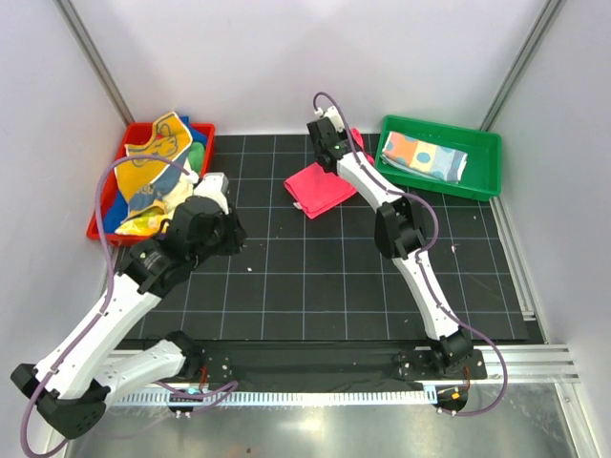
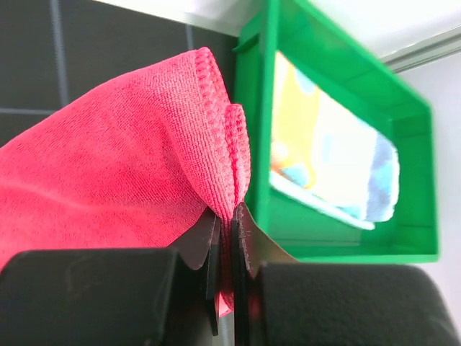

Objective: Fold and stack the towels
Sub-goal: Neatly place the folded towel into the bin

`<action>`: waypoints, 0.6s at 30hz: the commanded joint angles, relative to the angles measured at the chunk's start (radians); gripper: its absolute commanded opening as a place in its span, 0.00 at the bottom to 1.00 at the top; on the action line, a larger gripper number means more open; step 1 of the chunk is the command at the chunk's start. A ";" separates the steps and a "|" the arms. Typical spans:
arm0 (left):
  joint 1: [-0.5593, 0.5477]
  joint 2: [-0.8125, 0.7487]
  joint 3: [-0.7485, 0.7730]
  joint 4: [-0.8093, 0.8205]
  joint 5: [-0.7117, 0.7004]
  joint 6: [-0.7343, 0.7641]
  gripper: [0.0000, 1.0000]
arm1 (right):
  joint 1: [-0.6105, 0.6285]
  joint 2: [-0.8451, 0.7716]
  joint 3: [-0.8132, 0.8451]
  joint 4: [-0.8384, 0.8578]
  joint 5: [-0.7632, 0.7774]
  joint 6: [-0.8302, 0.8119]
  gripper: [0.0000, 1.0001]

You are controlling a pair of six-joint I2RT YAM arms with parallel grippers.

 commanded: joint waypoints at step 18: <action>0.045 0.009 -0.026 -0.004 0.016 0.071 0.30 | -0.118 0.085 0.071 0.176 -0.021 -0.177 0.01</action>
